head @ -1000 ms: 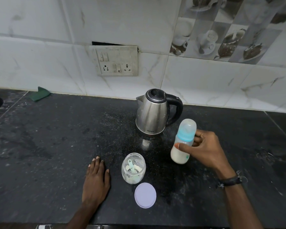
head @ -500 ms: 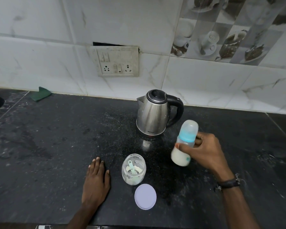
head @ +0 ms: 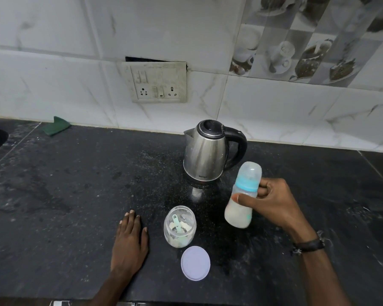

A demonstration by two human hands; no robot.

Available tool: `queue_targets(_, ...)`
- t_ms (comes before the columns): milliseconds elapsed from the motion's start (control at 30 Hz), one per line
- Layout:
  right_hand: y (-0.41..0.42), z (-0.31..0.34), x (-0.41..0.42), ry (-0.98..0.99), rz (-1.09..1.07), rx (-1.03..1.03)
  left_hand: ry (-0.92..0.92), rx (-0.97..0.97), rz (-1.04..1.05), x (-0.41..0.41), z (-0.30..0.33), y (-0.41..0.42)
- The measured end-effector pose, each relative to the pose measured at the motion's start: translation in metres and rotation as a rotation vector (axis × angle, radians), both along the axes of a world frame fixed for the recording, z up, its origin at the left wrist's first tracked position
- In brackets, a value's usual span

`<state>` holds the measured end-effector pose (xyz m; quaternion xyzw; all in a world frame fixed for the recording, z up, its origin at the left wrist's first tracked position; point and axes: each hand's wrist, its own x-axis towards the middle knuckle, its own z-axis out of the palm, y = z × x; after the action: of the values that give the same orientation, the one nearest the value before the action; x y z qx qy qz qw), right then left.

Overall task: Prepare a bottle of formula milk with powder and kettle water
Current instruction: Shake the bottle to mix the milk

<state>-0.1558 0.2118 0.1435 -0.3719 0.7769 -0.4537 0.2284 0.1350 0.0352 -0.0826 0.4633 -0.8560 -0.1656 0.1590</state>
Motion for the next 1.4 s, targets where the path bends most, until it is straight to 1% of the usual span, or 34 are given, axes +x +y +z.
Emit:
queue_targets(100, 0.001, -0.002, -0.001, 0.123, -0.074, 0.019, 0.003, -0.009, -0.001, -0.001, 0.001, -0.001)
queue_targets(167, 0.000, 0.000, -0.001, 0.085, -0.056, -0.016, -0.002, 0.007, -0.002, 0.000, 0.001, -0.001)
queue_targets(233, 0.002, -0.001, 0.001, 0.042, -0.009, 0.020, 0.002, 0.010, -0.003, 0.000, 0.001, -0.001)
queue_targets(333, 0.003, -0.001, 0.000, 0.114, -0.068, -0.008, 0.004, 0.004, -0.003, 0.000, 0.002, -0.001)
queue_targets(433, 0.002, 0.004, 0.002, 0.038, -0.010, 0.026, 0.008, 0.010, 0.002, 0.000, 0.001, 0.000)
queue_targets(467, 0.002, 0.002, 0.002, 0.044, -0.003, 0.042, 0.011, 0.006, 0.000, 0.000, 0.001, 0.000)
queue_targets(567, 0.000, 0.004, 0.004, 0.140, -0.074, 0.017, 0.007, 0.001, -0.005, -0.001, 0.001, 0.000)
queue_targets(667, 0.000, 0.006, 0.005, 0.108, -0.032, 0.075, 0.008, 0.002, -0.004, 0.000, 0.002, 0.000)
queue_targets(800, 0.001, 0.006, 0.006, 0.203, -0.091, 0.070, 0.009, 0.009, -0.001, 0.000, 0.001, 0.000)
queue_targets(900, 0.000, 0.008, 0.009, 0.126, -0.063, 0.097, 0.012, 0.008, -0.006, 0.000, 0.001, -0.001)
queue_targets(933, 0.001, 0.006, 0.009, 0.140, -0.075, 0.089, 0.014, 0.003, -0.009, 0.000, 0.001, -0.001)
queue_targets(1000, 0.000, 0.007, 0.009, 0.239, -0.119, 0.081, 0.014, 0.004, -0.008, 0.000, 0.002, -0.001)
queue_targets(1100, -0.001, 0.010, 0.012, 0.160, -0.121, 0.081, 0.015, 0.011, -0.007, 0.000, 0.000, 0.000)
queue_targets(1133, -0.001, 0.010, 0.012, 0.162, -0.130, 0.083, 0.018, 0.008, -0.007, 0.000, 0.000, 0.000)
queue_targets(1200, 0.000, 0.011, 0.009, 0.276, -0.178, 0.084, 0.022, 0.005, -0.005, 0.000, 0.001, -0.001)
queue_targets(1233, 0.000, 0.011, 0.008, 0.279, -0.167, 0.072, 0.019, 0.009, -0.003, -0.001, 0.001, -0.001)
queue_targets(1300, -0.002, 0.012, 0.007, 0.159, -0.120, 0.065, 0.011, 0.013, -0.003, 0.000, 0.001, -0.002)
queue_targets(1333, -0.001, 0.011, 0.006, 0.137, -0.124, 0.066, 0.008, 0.011, -0.005, 0.000, 0.001, -0.002)
queue_targets(1400, 0.000, 0.006, 0.003, 0.239, -0.163, 0.081, 0.011, 0.009, -0.005, 0.000, 0.001, -0.001)
